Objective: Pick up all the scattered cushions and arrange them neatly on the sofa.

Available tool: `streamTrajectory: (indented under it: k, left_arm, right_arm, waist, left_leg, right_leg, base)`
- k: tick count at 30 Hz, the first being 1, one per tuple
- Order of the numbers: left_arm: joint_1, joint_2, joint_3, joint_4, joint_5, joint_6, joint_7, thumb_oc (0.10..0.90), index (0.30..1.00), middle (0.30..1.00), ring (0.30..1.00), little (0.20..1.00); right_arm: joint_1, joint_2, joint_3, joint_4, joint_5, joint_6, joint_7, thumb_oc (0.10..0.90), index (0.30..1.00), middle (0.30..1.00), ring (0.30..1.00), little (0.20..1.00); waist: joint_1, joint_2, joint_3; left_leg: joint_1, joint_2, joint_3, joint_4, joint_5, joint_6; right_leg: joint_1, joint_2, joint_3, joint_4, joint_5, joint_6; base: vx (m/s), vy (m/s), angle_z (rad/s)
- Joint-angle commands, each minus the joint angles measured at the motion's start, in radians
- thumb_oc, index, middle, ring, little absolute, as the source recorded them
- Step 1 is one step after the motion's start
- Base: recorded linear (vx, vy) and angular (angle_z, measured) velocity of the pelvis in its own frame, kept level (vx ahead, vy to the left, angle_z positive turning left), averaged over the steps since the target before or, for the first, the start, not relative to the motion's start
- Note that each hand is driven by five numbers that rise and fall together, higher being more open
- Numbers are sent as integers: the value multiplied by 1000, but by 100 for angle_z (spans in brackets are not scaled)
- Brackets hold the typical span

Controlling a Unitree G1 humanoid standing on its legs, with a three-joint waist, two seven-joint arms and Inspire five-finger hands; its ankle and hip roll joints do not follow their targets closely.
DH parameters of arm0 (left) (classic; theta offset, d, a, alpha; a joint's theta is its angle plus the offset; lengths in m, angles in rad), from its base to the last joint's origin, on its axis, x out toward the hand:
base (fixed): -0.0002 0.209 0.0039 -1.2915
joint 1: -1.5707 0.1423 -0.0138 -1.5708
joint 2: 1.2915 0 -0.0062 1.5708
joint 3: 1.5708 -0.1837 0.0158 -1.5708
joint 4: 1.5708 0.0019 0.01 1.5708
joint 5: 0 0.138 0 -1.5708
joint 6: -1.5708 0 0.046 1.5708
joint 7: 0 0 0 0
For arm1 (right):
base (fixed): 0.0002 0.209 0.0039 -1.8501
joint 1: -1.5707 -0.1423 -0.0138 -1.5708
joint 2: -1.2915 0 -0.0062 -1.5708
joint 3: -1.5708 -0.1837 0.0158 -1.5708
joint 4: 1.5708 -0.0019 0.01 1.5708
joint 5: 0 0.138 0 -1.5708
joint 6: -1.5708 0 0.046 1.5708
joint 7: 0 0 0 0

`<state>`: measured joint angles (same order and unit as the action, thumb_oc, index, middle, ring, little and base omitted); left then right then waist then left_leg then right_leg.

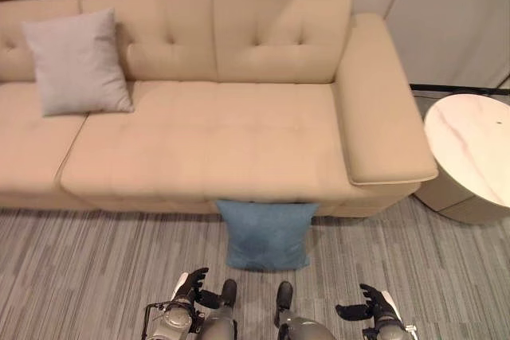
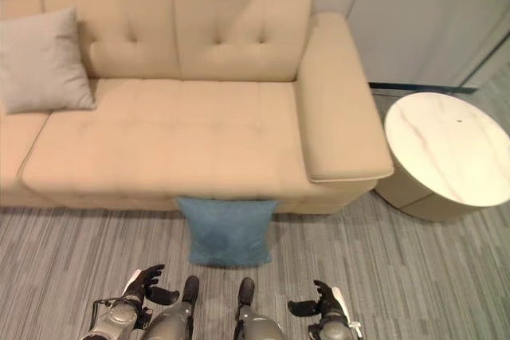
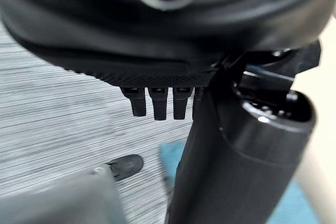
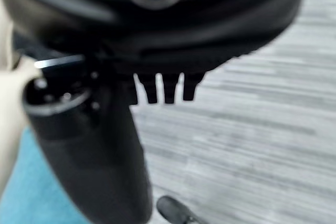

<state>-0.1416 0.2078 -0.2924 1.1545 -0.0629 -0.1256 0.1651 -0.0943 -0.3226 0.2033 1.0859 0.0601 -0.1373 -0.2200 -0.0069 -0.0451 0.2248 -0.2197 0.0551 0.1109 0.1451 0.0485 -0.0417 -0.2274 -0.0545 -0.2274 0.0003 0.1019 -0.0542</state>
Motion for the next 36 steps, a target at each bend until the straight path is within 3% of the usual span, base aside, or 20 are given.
streamTrajectory:
  k: [1,5,10,14,15,21,24,29,32,36]
  left_arm:
    - [-29,54,22,-70,-48,-48,37,800,900,900,900,900]
    - [-93,86,10,-123,-116,-70,67,800,900,900,900,900]
    - [-157,109,8,-175,-192,-97,95,800,900,900,900,900]
    - [-272,138,4,-229,-277,-125,130,800,900,900,900,900]
    - [-333,150,2,-240,-312,-134,144,800,900,900,900,900]
    - [-480,175,-11,-262,-363,-150,183,800,900,900,900,900]
    - [-575,186,-41,-268,-367,-148,206,800,900,900,900,900]
    - [-687,174,-87,-259,-359,-136,234,800,900,900,900,900]
    - [-739,171,-111,-256,-350,-132,241,800,900,900,900,900]
    - [-863,128,-169,-261,-354,-133,254,800,900,900,900,900]
  right_arm:
    - [9,-38,13,-24,36,-14,-12,800,900,900,900,900]
    - [-58,-43,34,-58,68,-17,-34,800,900,900,900,900]
    - [-147,-52,44,-94,108,-26,-68,800,900,900,900,900]
    - [-293,-77,44,-135,166,-38,-126,800,900,900,900,900]
    - [-360,-95,47,-145,185,-43,-149,800,900,900,900,900]
    - [-549,-153,61,-158,216,-63,-202,800,900,900,900,900]
    - [-673,-179,99,-150,236,-70,-220,800,900,900,900,900]
    - [-802,-158,141,-134,288,-80,-232,800,900,900,900,900]
    - [-854,-141,166,-129,307,-84,-235,800,900,900,900,900]
    - [-971,-72,247,-146,315,-92,-229,800,900,900,900,900]
  waist:
    - [-7,-24,0]
    - [5,-27,46]
    - [10,-21,71]
    - [4,-9,89]
    - [-1,0,97]
    - [-8,21,99]
    - [-9,34,107]
    - [-11,43,112]
    - [-11,44,115]
    - [-14,43,108]
  left_leg:
    - [-25,9,-20,-60,-19,-20]
    - [-163,5,-12,13,-22,-10]
    - [-283,9,-18,87,-55,-17]
    - [-460,15,-19,162,-62,-19]
    - [-549,18,-25,210,-69,-17]
    - [-783,21,-44,394,-120,-6]
    - [-932,16,-56,554,-165,3]
    - [-1082,0,-60,724,-216,17]
    - [-1126,-2,-65,768,-231,21]
    - [-1211,0,-77,851,-256,33]
  right_leg:
    - [24,-47,30,68,-92,160]
    - [-151,-67,30,198,-112,136]
    - [-280,-79,50,278,-136,139]
    - [-455,-98,72,346,-137,136]
    - [-547,-104,83,400,-144,134]
    - [-771,-114,118,584,-195,120]
    - [-911,-117,147,736,-239,108]
    - [-1059,-120,169,889,-288,91]
    - [-1105,-123,178,933,-302,85]
    - [-1188,-123,193,1004,-315,78]
  base:
    - [-68,-30,12]
    - [-100,18,11]
    - [-17,21,5]
    - [-82,39,-4]
    - [-89,51,-18]
    - [-20,32,-1]
    - [52,14,1]
    - [52,11,3]
    - [22,-2,2]
    - [36,-12,-2]
